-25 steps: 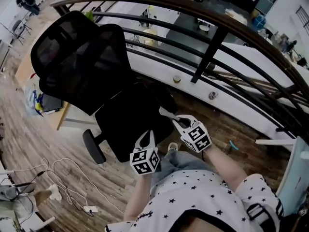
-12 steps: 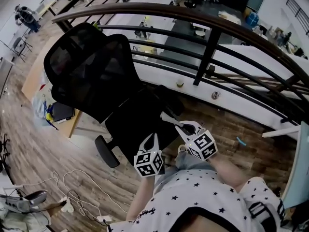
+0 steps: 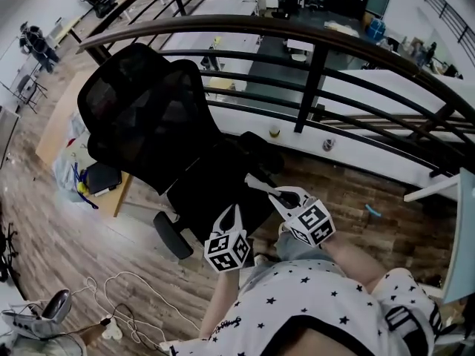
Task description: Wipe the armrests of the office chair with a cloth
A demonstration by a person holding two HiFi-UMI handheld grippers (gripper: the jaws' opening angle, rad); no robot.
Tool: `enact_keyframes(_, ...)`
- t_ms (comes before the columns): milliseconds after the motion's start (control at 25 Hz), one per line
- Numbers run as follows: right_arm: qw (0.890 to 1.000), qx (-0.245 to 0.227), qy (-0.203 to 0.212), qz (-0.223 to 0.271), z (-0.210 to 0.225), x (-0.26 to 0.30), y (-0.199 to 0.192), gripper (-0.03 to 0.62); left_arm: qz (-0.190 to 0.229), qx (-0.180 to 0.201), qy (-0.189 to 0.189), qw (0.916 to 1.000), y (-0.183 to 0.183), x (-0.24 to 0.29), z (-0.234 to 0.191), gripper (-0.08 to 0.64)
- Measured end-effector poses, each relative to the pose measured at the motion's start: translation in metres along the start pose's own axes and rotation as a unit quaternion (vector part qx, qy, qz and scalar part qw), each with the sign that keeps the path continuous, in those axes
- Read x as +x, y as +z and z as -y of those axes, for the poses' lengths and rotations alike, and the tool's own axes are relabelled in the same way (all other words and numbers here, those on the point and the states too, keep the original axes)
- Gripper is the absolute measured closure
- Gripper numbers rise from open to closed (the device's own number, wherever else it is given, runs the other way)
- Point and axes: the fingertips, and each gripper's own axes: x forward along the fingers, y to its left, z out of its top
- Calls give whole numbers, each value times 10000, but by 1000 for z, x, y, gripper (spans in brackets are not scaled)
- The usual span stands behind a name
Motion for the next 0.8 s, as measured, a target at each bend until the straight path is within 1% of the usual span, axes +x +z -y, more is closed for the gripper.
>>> enact_keyframes(120,10000,-47,-43,34,-15,-6,3,566,60,20,-46,10000,1,-13,-2,554)
enact_keyframes(360,9997,-30,-188,127,-38,-23,-3,566,38,49,-145,9999,-13,-38,-4,554)
enact_keyframes(800,9980,93,-448,443,-68,-48,-3,566,21,116,-276,9995,-33,-75,-5,554)
